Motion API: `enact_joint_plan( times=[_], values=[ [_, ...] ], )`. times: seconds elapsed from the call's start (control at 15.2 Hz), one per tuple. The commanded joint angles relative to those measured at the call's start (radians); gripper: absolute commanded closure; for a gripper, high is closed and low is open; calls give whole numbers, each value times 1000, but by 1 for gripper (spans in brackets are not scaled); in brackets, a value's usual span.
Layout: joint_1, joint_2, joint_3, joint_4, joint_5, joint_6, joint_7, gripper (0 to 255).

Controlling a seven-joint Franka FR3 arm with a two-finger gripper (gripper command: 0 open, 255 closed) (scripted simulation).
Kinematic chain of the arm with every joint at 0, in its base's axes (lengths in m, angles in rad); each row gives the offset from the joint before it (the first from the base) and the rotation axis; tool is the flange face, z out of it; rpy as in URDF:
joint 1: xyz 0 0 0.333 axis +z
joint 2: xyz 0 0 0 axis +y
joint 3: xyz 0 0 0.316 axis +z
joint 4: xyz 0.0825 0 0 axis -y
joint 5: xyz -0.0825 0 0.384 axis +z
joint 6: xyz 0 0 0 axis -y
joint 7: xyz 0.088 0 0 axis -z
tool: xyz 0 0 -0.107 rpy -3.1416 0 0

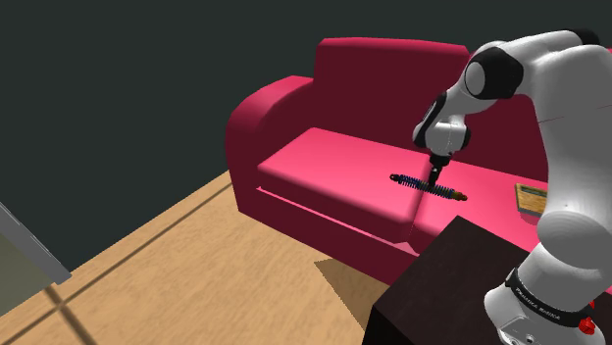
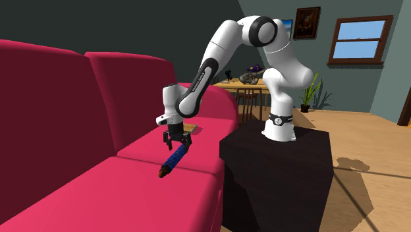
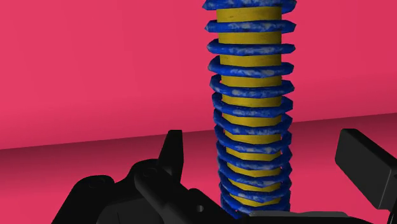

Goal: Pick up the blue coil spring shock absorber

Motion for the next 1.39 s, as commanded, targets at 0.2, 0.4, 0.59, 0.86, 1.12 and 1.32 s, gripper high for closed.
enact_joint_plan(
  times=[0.2, 0.4, 0.59, 0.86, 1.12, 1.32],
  values=[
    [-17, 46, 23, 20, 20, 27, -11, 0],
    [-17, 46, 24, 19, 20, 27, -11, 255],
    [-17, 46, 24, 19, 20, 27, -11, 255],
    [-17, 46, 24, 20, 20, 27, -11, 255],
    [-3, 10, 5, 5, 4, 5, -1, 255],
    [12, -26, -14, -7, -13, -19, 10, 255]
  ],
)
